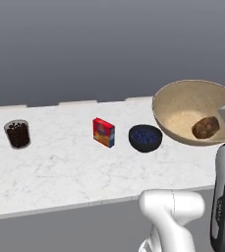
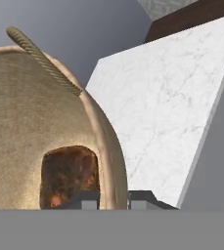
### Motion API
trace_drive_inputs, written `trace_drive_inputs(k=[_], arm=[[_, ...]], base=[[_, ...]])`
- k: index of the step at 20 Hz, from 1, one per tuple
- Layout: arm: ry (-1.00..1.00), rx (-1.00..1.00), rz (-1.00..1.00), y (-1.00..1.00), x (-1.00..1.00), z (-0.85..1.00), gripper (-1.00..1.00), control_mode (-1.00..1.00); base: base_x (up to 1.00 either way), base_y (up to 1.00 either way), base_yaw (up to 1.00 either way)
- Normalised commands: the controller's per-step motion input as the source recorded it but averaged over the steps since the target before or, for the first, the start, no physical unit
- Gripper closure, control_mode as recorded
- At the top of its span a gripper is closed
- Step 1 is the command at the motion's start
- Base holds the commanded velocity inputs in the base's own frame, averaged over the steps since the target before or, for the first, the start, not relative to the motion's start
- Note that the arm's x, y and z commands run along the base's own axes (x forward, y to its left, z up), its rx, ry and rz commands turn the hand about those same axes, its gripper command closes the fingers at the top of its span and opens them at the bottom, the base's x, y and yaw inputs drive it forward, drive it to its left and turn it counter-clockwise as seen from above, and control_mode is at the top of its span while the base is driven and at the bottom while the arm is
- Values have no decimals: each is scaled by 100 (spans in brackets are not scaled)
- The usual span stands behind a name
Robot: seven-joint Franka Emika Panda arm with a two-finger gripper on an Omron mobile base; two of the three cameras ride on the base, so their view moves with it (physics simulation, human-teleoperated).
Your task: Open the cabinet, pick up the bread from the cabinet and place it in the basket. Then move the basket to the dining counter.
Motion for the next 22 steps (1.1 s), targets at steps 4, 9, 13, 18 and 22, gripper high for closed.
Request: trace_drive_inputs(k=[4, 9, 13, 18, 22], arm=[[13, 0, -5, -66, 40, -19, 100, -100], [17, 1, -4, -98, 23, -52, 100, -100], [11, 1, 0, -98, 92, -67, 100, -100], [9, 3, 3, -98, 97, -61, 100, -100], [17, 0, 0, -81, 92, -65, 100, -100]], base=[[0, 0, 0], [0, 0, 0], [0, 0, 0], [0, 0, 0], [0, 0, 0]])
